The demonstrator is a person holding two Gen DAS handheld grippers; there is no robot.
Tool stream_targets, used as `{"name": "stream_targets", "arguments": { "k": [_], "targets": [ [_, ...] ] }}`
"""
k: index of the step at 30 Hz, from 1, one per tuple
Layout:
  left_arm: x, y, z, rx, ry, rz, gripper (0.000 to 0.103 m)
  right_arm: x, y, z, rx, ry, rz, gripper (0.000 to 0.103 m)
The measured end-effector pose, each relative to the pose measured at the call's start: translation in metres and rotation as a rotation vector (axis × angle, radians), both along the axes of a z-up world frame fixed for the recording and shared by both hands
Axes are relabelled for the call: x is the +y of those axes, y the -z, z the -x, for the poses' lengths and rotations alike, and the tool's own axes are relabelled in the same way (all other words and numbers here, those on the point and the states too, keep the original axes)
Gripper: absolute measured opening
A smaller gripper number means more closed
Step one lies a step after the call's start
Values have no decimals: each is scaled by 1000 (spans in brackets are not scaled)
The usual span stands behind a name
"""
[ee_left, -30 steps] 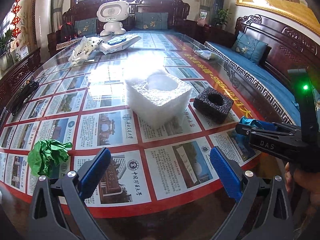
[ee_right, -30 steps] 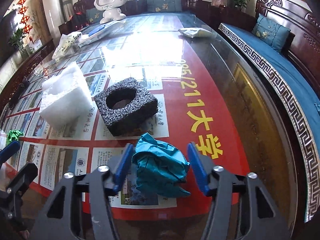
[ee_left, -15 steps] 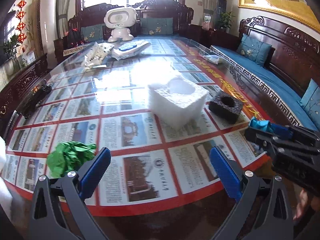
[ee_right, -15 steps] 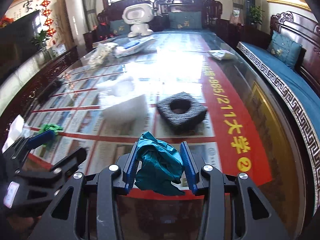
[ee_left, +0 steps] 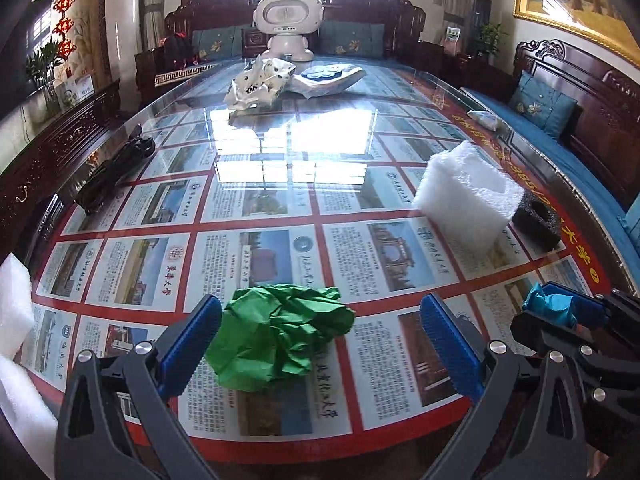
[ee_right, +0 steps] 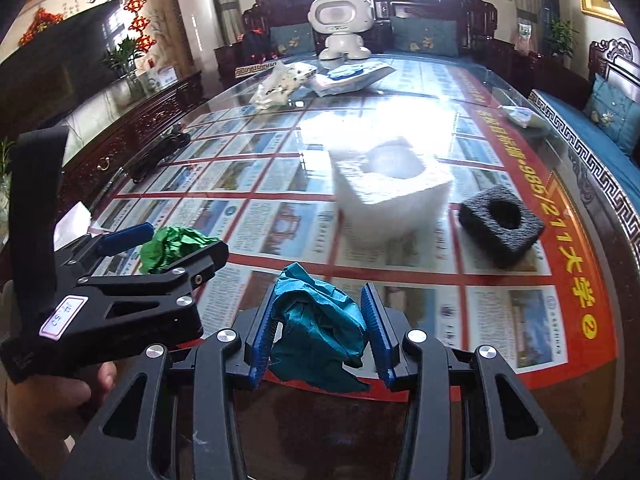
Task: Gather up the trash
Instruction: 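Grasp the green crumpled paper with the left gripper while the right holds the teal cloth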
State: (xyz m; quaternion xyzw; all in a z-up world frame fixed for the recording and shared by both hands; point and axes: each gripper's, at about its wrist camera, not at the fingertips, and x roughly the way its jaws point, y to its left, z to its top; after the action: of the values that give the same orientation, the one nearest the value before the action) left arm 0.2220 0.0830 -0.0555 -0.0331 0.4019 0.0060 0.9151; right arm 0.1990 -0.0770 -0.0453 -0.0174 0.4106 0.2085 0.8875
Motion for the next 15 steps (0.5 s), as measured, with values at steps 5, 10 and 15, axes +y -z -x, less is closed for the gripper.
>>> {"name": "stream_targets", "arguments": {
  "k": [5, 10, 15],
  "targets": [
    [14, 9, -14, 42, 13, 16, 99, 13, 0, -2, 6, -12, -3, 41],
    [23, 17, -26, 79, 20, 63, 99, 19, -1, -3, 4, -17, -1, 42],
    [28, 16, -28, 74, 37, 96, 99, 20, -1, -4, 1, -19, -2, 42]
  ]
}}
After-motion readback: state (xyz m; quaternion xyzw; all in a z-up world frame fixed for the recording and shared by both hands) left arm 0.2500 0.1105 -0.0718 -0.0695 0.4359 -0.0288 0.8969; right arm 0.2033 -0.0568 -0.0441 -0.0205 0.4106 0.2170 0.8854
